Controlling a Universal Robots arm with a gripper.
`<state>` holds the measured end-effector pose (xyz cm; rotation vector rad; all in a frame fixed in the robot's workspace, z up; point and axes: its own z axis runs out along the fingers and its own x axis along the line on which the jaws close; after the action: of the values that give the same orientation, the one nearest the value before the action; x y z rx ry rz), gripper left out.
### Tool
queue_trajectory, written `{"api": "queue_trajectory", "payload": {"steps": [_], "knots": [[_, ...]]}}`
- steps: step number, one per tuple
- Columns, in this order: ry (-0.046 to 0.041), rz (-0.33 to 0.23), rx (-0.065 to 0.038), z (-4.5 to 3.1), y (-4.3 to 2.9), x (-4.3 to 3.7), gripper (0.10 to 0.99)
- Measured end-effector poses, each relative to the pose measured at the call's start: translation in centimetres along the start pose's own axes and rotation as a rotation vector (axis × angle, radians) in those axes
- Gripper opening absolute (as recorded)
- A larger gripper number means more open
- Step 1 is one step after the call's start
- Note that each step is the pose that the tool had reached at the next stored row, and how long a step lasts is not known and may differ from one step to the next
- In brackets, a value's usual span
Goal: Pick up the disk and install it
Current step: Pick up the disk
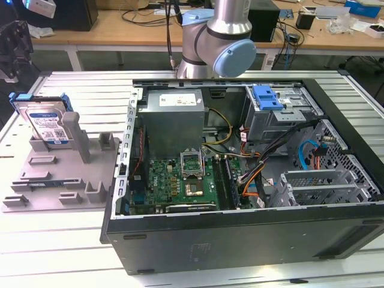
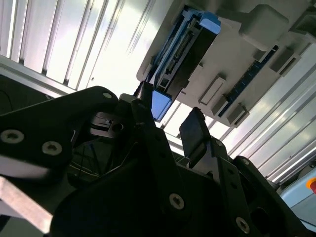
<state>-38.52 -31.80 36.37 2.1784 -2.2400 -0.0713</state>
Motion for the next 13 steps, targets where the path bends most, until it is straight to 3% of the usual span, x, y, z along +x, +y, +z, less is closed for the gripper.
{"api": "queue_trajectory", "payload": {"steps": [13], "knots": [[-0.003, 0.07, -0.001, 0.53, 0.85, -0.06, 0.498]]}}
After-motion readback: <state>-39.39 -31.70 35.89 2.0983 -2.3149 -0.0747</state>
